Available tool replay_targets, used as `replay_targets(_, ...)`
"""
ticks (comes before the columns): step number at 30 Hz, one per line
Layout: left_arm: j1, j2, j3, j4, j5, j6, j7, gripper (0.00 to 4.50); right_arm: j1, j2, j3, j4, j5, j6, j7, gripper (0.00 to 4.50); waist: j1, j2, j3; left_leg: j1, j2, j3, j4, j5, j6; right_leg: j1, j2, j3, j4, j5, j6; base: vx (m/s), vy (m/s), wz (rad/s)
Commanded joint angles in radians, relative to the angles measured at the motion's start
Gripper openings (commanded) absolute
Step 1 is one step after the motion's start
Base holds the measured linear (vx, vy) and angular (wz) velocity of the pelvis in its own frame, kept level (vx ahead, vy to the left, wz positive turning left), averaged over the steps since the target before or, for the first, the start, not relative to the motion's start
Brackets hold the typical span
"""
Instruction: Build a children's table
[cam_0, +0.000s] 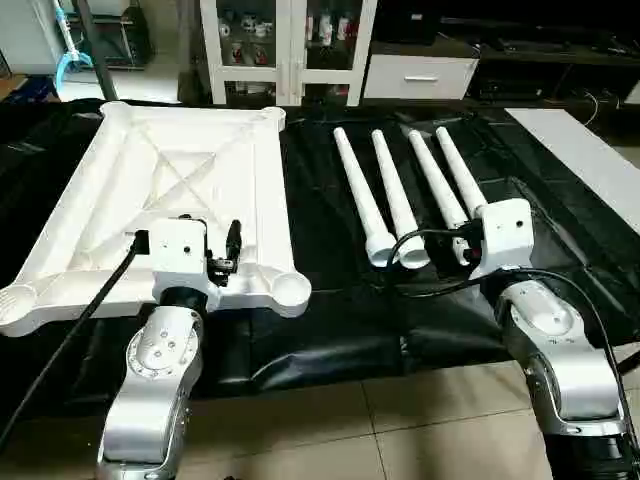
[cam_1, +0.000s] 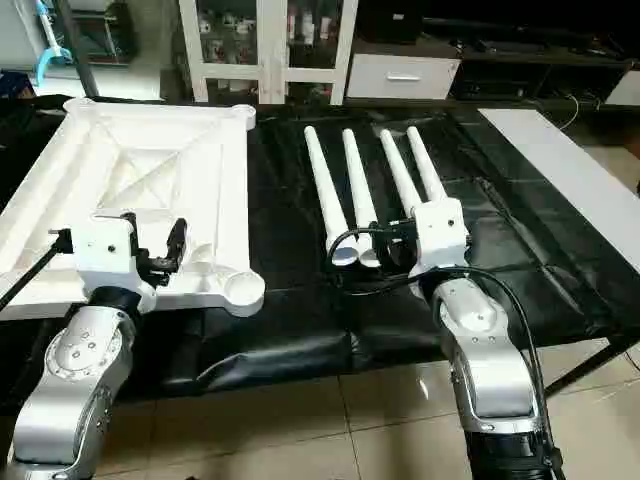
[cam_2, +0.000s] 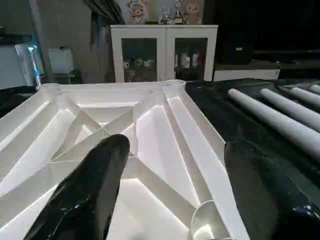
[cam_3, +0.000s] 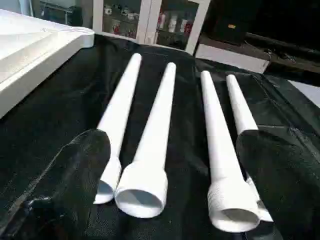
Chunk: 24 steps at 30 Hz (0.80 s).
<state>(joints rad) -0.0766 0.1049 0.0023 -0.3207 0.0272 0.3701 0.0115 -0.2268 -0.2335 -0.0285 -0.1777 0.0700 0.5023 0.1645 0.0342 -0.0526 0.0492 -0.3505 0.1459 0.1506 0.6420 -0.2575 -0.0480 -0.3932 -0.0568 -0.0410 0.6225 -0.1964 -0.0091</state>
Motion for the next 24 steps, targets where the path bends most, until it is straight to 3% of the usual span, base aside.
replay_targets(1, -0.003, -0.003, -0.01, -0.004, 0.008, -0.004, -0.007, 3.49, 0.0, -0.006, -0.014, -0.011, 0.007, 0.013, 0.005, 4.5, -0.001, 0.007, -0.042, -0.002, 0.075, -0.028, -0.103, -0.112, -0.006, 0.041, -0.085, 0.055, -0.073, -0.14, -0.159, 0.0, 0.0, 0.0)
replay_targets(8, -0.003, -0.003, -0.01, -0.005, 0.008, -0.005, -0.007, 3.49, -0.001, -0.006, -0.014, -0.011, 0.007, 0.013, 0.006, 4.5, -0.001, 0.007, -0.042, -0.002, 0.075, -0.028, -0.104, -0.115, -0.007, 0.04, -0.084, 0.055, -0.073, -0.139, -0.158, 0.0, 0.0, 0.0)
replay_targets(9, 0.0, 0.001, -0.01, -0.006, 0.009, -0.011, -0.01, 3.49, -0.003, -0.004, -0.014, -0.008, 0.012, 0.014, 0.009, 4.5, 0.017, 0.115, -0.044, 0.004, 0.07, -0.045, -0.103, -0.131, -0.038, 0.034, -0.088, 0.054, -0.055, -0.119, -0.166, 0.0, 0.0, 0.0)
replay_targets(10, -0.01, 0.019, -0.001, -0.011, 0.005, -0.018, -0.026, 3.49, -0.099, 0.02, -0.028, 0.096, 0.036, -0.066, 0.021, 4.5, -0.012, -0.054, -0.039, -0.009, 0.073, -0.019, -0.102, -0.151, 0.003, 0.043, -0.076, 0.052, -0.094, -0.152, -0.14, 0.0, 0.0, 0.0)
replay_targets(11, -0.012, 0.032, 0.005, -0.014, 0.001, -0.02, -0.038, 3.49, -0.149, 0.036, -0.03, 0.147, 0.058, -0.097, 0.041, 4.5, -0.005, -0.011, -0.036, -0.007, 0.066, -0.026, -0.111, -0.173, 0.013, 0.042, -0.086, 0.049, -0.084, -0.264, -0.156, 0.0, 0.0, 0.0)
replay_targets(12, -0.011, 0.035, 0.005, -0.016, -0.001, -0.02, -0.041, 3.49, -0.157, 0.039, -0.029, 0.153, 0.064, -0.098, 0.047, 4.5, -0.001, -0.002, -0.048, -0.007, 0.069, -0.027, -0.101, -0.121, 0.024, 0.046, -0.1, 0.054, -0.078, -0.265, -0.158, 0.0, 0.0, 0.0)
replay_targets(13, -0.007, 0.036, 0.004, -0.017, -0.003, -0.023, -0.045, 3.49, -0.147, 0.039, -0.023, 0.139, 0.07, -0.085, 0.058, 4.5, 0.002, 0.001, -0.047, -0.006, 0.073, -0.023, -0.1, -0.078, 0.028, 0.041, -0.097, 0.054, -0.079, -0.224, -0.161, 0.0, 0.0, 0.0)
replay_targets(14, -0.004, 0.037, 0.002, -0.017, -0.004, -0.027, -0.049, 3.49, -0.136, 0.037, -0.014, 0.123, 0.071, -0.08, 0.069, 4.5, 0.006, 0.009, -0.046, 0.001, 0.077, -0.017, -0.098, -0.028, 0.033, 0.031, -0.087, 0.052, -0.073, -0.127, -0.169, 0.0, 0.0, 0.0)
replay_targets(16, 0.0, 0.041, -0.001, -0.019, -0.001, -0.041, -0.053, 3.49, -0.112, 0.032, 0.003, 0.09, 0.069, -0.072, 0.082, 4.5, 0.005, 0.006, -0.049, 0.001, 0.078, -0.016, -0.099, 0.003, 0.033, 0.035, -0.079, 0.048, -0.064, -0.047, -0.179, 0.0, 0.0, 0.0)
replay_targets(17, 0.003, 0.041, -0.002, -0.024, -0.005, -0.043, -0.057, 3.49, -0.094, 0.029, 0.013, 0.064, 0.069, -0.065, 0.089, 4.5, 0.015, 0.002, -0.053, 0.009, 0.077, -0.011, -0.095, 0.056, 0.047, 0.035, -0.077, 0.048, -0.056, 0.058, -0.196, 0.0, 0.0, 0.0)
replay_targets(18, 0.005, 0.041, -0.002, -0.027, -0.007, -0.039, -0.059, 3.49, -0.086, 0.029, 0.016, 0.053, 0.07, -0.062, 0.091, 4.5, 0.02, -0.001, -0.052, 0.003, 0.078, -0.012, -0.096, 0.068, 0.056, 0.041, -0.08, 0.048, -0.054, 0.076, -0.205, 0.0, 0.0, 0.0)
replay_targets(22, 0.006, 0.044, 0.001, -0.032, -0.013, -0.033, -0.062, 3.49, -0.053, 0.025, 0.019, 0.026, 0.073, -0.068, 0.103, 4.5, 0.024, -0.001, -0.049, 0.003, 0.081, -0.009, -0.101, 0.017, 0.048, 0.04, -0.082, 0.049, -0.059, 0.018, -0.209, 0.0, 0.0, 0.0)
replay_targets(23, 0.007, 0.054, -0.003, -0.03, 0.002, -0.045, -0.064, 3.49, -0.052, 0.018, 0.021, 0.037, 0.066, -0.081, 0.108, 4.5, 0.023, 0.006, -0.046, 0.005, 0.082, -0.009, -0.105, -0.035, 0.028, 0.039, -0.083, 0.05, -0.063, -0.044, -0.2, 0.0, 0.0, 0.0)
replay_targets(24, 0.008, 0.057, -0.005, -0.031, 0.007, -0.048, -0.066, 3.49, -0.051, 0.015, 0.022, 0.037, 0.064, -0.081, 0.11, 4.5, 0.021, 0.002, -0.045, 0.006, 0.082, -0.008, -0.106, -0.062, 0.018, 0.037, -0.083, 0.051, -0.069, -0.076, -0.191, 0.0, 0.0, 0.0)
